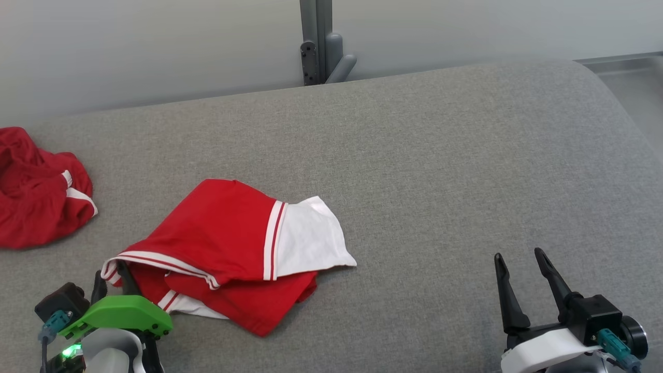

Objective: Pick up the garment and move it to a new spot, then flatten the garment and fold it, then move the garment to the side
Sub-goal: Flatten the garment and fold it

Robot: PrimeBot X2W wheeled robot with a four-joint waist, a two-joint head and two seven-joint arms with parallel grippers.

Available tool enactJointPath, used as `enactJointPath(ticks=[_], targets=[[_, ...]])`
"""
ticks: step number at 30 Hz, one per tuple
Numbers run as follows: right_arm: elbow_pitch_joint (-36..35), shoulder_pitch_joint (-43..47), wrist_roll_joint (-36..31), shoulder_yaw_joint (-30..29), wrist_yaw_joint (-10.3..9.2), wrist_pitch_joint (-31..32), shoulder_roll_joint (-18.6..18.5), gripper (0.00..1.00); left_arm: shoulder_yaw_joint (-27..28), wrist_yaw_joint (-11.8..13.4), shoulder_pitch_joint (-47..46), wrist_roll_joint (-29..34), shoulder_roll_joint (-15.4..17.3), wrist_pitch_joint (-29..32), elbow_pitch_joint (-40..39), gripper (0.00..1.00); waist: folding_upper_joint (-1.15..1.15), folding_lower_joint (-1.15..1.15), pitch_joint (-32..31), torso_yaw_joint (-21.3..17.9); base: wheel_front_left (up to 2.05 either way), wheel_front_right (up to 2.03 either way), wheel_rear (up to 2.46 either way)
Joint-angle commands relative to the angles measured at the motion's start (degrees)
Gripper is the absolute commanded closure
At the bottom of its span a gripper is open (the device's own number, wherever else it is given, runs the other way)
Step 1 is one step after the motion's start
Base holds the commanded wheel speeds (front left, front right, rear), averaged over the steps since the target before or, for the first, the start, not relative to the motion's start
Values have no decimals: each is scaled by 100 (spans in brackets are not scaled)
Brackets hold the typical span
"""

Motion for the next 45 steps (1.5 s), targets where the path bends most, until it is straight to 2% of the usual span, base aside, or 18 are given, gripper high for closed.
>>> enactJointPath(ticks=[1, 5, 8, 13, 19, 26, 28, 29, 31, 36, 42, 43, 45], targets=[[15, 62, -51, 6, 0, -18, -13, 0, 35, -39, 72, 38, -9, -1, 12, 0, 0, 0, -37, 27, 0, 0, 0], [33, 113, -55, 34, 0, -18, -13, 0, 183, -162, 155, 373, -46, -2, -95, 0, 0, 0, -132, 72, 0, 0, 0], [39, 135, -44, 63, 0, -18, -14, 0, 99, -275, 237, 792, -38, -2, -370, 0, 0, 0, -191, 87, 0, 0, 0], [55, 217, -41, 48, 0, -18, -14, 0, -375, -582, 469, 1297, -208, -1, -937, 0, 0, 0, -291, 146, 0, 0, 0], [67, 231, -9, 110, 0, -18, -14, 0, -1080, -733, 904, 1470, -326, -2, -1128, 0, 0, 0, -350, 134, 0, 0, 0], [54, 234, -12, 78, 0, -18, -13, 0, -1785, -578, 1140, 1707, -340, -2, -959, 0, 0, 0, -343, 113, 0, 0, 0], [55, 219, -17, 82, 0, -18, -13, 0, -1860, -458, 1050, 1835, -337, -2, -937, 0, 0, 0, -335, 97, 0, 0, 0], [49, 204, -15, 84, 0, -18, -14, 0, -1916, -290, 932, 2090, -253, -2, -976, 0, 0, 0, -326, 76, 0, 0, 0], [46, 199, -15, 89, 0, -18, -13, 0, -1994, -134, 856, 2339, -168, -2, -1005, 0, 0, 0, -315, 54, 0, 0, 0], [46, 189, -4, 74, 0, -18, -14, 0, -2074, -11, 743, 2602, -83, -2, -1023, 0, 0, 0, -294, 19, 0, 0, 0], [42, 167, 9, 61, 0, -18, -14, 0, -2159, -96, 544, 2713, -82, -2, -875, 0, 0, 0, -268, 5, 0, 0, 0], [40, 159, 11, 63, 0, -18, -13, 0, -2175, -102, 492, 2720, -92, -1, -839, 35, 0, 0, -265, 3, 0, 0, 0], [32, 146, 9, 67, 0, -18, -14, 0, -2223, -157, 400, 2717, -130, -2, -795, 87, 0, 0, -257, 0, 0, 0, 0]])
